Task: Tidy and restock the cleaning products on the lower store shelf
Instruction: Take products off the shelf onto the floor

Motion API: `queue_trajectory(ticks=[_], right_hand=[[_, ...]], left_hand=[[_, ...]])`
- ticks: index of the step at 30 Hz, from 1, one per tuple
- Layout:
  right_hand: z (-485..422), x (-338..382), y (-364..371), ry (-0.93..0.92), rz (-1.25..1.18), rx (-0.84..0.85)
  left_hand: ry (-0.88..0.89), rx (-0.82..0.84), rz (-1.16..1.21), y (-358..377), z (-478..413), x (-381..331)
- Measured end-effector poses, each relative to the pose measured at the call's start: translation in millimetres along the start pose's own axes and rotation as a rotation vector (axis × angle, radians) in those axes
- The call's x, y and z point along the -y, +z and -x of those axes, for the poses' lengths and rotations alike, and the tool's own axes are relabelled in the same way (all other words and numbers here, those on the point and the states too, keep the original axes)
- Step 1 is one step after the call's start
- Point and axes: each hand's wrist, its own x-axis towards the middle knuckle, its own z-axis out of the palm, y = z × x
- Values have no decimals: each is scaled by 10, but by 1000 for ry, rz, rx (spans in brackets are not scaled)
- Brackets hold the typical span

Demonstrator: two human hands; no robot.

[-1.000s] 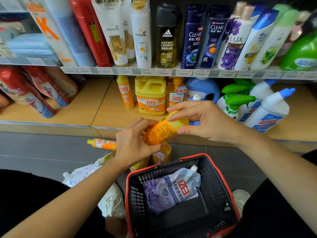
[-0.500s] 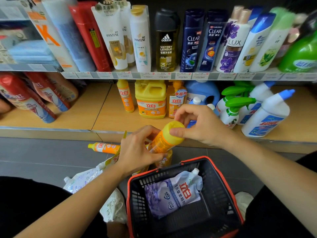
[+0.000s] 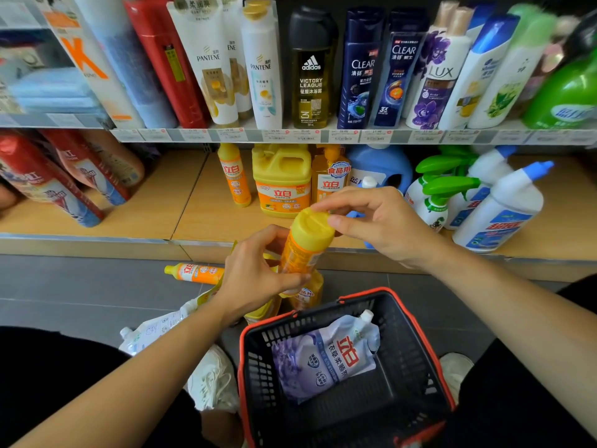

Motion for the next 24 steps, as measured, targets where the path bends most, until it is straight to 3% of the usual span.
queue_trajectory(ticks=[9,12,16,19,21,24], right_hand=[[13,7,42,-6,-167,-31],[26,-70,49,53,-111,-38],[39,-299,47,273,141,145],[113,-442,132,453,135,314],[153,-494,233,423,81,293],[125,-490,318,357,-72,118]], left_hand=[[-144,4,309,-41,-28,-110],[-217,31,512,-75,-49,-132],[-319,10,709,-174,-96,-173],[-367,-59,857,-224,-132,-135],[-414,-109,944,-243,-144,-98],[-465,-150,1072,-282,-157,-8]])
